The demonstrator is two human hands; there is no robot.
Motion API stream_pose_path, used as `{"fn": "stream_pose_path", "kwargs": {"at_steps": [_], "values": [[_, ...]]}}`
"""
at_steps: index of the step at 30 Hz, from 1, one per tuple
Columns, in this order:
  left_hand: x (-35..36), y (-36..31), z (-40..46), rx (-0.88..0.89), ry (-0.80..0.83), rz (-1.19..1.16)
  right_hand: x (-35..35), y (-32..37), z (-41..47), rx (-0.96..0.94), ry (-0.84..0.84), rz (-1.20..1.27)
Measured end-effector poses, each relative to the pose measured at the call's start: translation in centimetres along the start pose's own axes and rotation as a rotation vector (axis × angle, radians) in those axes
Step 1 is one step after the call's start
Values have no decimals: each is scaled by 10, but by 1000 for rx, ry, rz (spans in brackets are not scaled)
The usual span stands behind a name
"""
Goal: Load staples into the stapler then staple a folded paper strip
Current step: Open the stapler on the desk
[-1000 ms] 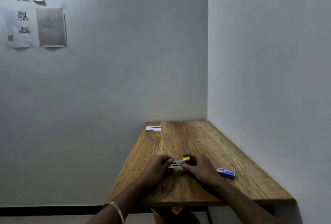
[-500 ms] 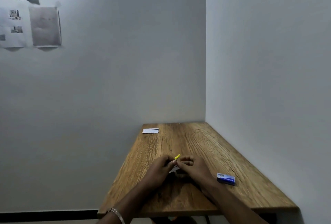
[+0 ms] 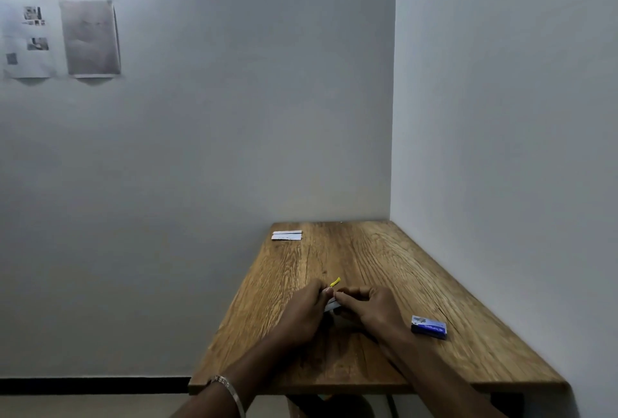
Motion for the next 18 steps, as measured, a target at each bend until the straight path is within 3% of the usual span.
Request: {"fn": "stream_pose_path", "kwargs": {"at_steps": [6,18], "values": [[-1,-11,-1,31,-1,66,0,0,-2,11,13,87],[3,-15,-3,68,73,-114,-9,-6,1,62,-30,120]]}}
Point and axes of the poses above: each hand's wrist, its own z-axis towards the middle knuckle, its own x-axis out of the palm, y = z × x, the point moved 8 cm from there along z, towards the middle knuckle, and after that the axes turned 12 degrees about x, right-handed, at the moved point
